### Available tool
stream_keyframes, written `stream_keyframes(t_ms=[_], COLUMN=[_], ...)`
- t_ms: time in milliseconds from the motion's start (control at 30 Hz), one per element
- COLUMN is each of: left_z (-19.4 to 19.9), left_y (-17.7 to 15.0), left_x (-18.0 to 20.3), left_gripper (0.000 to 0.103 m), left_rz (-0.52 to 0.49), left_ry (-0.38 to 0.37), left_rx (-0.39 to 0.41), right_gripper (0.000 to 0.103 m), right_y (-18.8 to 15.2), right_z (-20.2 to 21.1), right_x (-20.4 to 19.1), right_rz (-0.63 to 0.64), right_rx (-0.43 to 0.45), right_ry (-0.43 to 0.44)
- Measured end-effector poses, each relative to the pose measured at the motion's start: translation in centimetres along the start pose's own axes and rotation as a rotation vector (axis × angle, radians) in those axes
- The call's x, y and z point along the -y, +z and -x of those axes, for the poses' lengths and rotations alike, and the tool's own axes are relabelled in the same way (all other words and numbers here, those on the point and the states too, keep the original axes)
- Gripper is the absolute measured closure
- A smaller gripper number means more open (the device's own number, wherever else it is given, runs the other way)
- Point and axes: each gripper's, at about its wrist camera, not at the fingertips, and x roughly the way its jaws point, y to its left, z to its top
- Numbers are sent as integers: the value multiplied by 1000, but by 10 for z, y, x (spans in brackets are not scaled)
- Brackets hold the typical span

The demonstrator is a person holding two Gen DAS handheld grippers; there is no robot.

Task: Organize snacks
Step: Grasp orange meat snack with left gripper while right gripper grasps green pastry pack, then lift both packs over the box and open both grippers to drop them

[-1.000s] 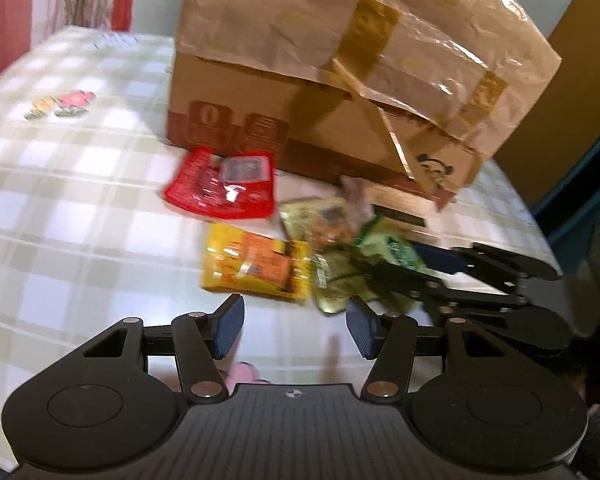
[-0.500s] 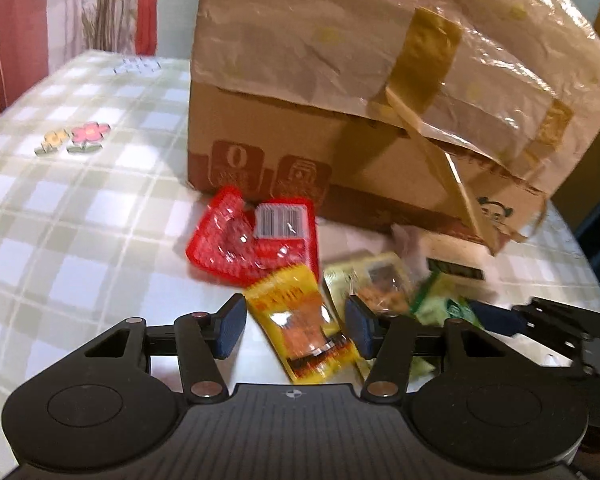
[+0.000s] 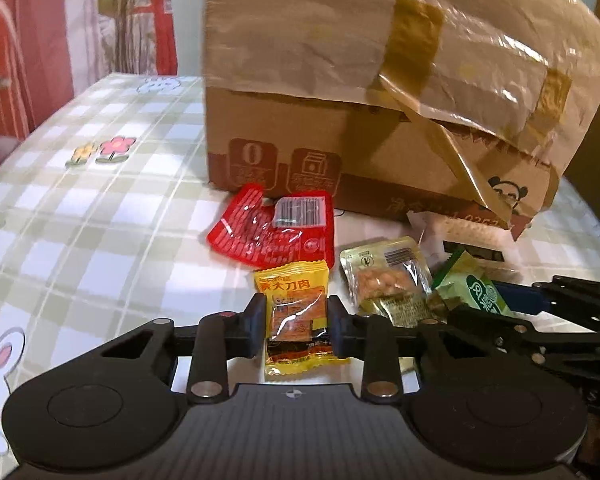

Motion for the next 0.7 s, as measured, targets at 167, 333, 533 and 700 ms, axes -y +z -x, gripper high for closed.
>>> stream_keyframes(t_ms=[167, 333, 533, 700], left_z=[17, 27, 32, 42], left_y=[-5, -2, -2, 0], left_x=[-15, -15, -11, -15], left_gripper=[70, 70, 70, 70], left_rz=[9, 1, -28, -51], left_ry=[-11, -14, -28, -47], left_rx=[27, 60, 60, 79], right_gripper=[59, 59, 60, 60], right_y=[0, -1, -1, 1], right_z=[-1, 1, -1, 1], right_x=[-1, -4, -4, -5], right_rz=[0, 16, 10, 41], right_rx=[3, 14, 3, -27], right_ry=[-2, -5, -29, -27])
